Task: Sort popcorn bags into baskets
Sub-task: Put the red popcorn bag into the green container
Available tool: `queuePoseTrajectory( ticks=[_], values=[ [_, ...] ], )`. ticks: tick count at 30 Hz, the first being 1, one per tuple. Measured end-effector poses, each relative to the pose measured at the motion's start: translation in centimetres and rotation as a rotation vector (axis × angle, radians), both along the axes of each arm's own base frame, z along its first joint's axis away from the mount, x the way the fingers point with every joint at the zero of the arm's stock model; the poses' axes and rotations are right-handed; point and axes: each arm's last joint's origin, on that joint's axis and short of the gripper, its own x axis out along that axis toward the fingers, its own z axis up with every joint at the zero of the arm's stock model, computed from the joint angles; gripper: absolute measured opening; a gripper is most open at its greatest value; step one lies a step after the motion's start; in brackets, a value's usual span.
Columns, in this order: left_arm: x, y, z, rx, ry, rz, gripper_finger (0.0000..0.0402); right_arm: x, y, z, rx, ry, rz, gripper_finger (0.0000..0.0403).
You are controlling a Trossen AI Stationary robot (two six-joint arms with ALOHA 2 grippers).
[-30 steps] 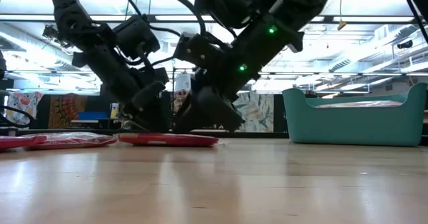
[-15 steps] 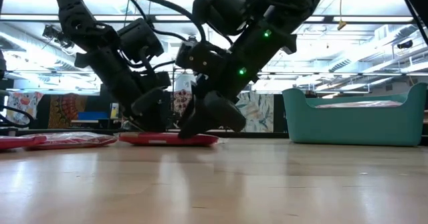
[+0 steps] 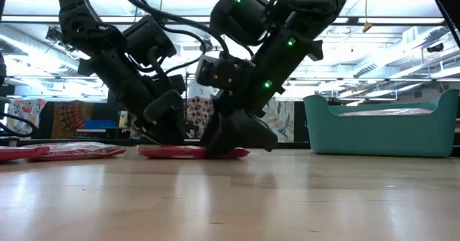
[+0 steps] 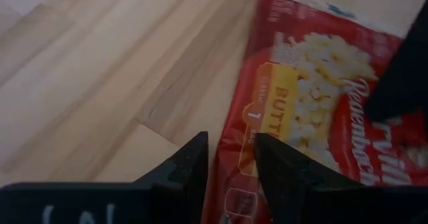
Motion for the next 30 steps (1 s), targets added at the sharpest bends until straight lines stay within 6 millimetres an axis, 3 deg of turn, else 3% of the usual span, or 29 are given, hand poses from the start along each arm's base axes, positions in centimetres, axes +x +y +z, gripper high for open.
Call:
queuePoseTrajectory(
  ticks=[7,16,24,30],
  values=[
    [0.0,0.0,0.0,0.003,0.0,0.002,0.013,-0.1,0.7,0.7,-0.301,0.021,-0.078,0.0179],
    [0.0,-0.1,0.0,-0.016,0.002,-0.018,0.013,-0.2,2.1,0.9,-0.185,0.008,-0.019,0.0171],
    [0.0,-0.1,0.0,-0.014,0.001,-0.021,0.013,-0.1,2.8,0.7,0.053,-0.009,0.016,0.017],
    [0.2,-0.2,0.1,-0.03,-0.021,-0.04,0.013,0.1,2.2,-0.4,0.041,0.0,0.01,0.017]
  ],
)
